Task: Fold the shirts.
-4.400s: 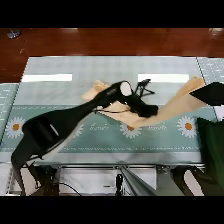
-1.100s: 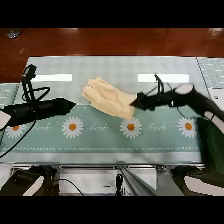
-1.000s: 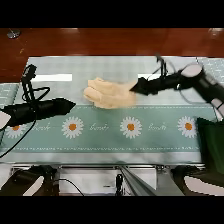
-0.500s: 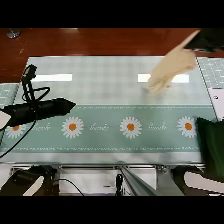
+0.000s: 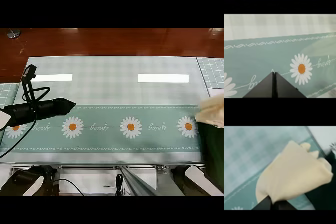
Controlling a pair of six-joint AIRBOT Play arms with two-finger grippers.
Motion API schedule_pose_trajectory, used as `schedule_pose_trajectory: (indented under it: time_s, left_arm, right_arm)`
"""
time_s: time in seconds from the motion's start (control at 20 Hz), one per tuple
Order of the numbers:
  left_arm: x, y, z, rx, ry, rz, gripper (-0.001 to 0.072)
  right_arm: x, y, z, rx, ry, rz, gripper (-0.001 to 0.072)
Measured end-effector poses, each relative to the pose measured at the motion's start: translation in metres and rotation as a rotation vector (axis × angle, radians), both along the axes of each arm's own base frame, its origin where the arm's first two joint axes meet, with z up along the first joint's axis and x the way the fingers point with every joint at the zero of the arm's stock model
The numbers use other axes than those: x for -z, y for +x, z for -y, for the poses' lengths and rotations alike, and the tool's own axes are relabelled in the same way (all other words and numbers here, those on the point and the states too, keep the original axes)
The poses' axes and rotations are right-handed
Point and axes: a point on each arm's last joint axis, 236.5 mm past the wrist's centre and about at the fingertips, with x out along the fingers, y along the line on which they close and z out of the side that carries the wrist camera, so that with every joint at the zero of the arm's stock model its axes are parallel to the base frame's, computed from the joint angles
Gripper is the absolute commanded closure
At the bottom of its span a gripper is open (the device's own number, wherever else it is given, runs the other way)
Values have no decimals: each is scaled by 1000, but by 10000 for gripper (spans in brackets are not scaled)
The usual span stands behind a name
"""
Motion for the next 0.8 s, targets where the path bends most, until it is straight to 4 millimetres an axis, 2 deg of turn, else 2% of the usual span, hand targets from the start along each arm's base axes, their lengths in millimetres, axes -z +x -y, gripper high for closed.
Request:
schedule_pose_trajectory:
  time_s: [0.1,0.2,0.25,0.3,0.35,0.45,0.55,0.6,0.65,0.7,0.75,0.8]
  left_arm:
    - [0,0,0,-1,0,0,679]
    - [0,0,0,-1,-1,1,678]
    - [-1,1,0,-3,-2,3,679]
    - [-1,2,0,-6,-3,7,679]
    - [-2,3,0,-9,-4,11,678]
    - [-5,7,0,-22,-15,26,679]
    - [-8,14,-2,-41,-22,48,679]
    - [-11,19,-3,-59,-28,65,679]
    - [-12,25,-6,-75,-30,76,679]
    - [-15,33,-8,-95,-34,93,680]
    - [-19,41,-10,-110,-37,105,680]
    - [-27,50,-10,-116,-38,117,680]
  right_arm:
    - [28,-55,9,150,3,-100,694]
    - [54,-106,8,291,6,-196,687]
    - [64,-127,8,365,-3,-238,515]
    - [72,-142,7,424,-12,-267,209]
    - [77,-153,10,468,-29,-285,76]
    - [87,-164,13,519,-30,-310,82]
    - [93,-158,16,520,-1,-297,104]
    - [95,-148,17,509,24,-270,179]
    - [94,-133,17,495,62,-227,365]
    - [93,-116,18,481,100,-176,587]
    - [89,-92,18,446,146,-101,690]
    - [82,-63,16,392,184,-15,693]
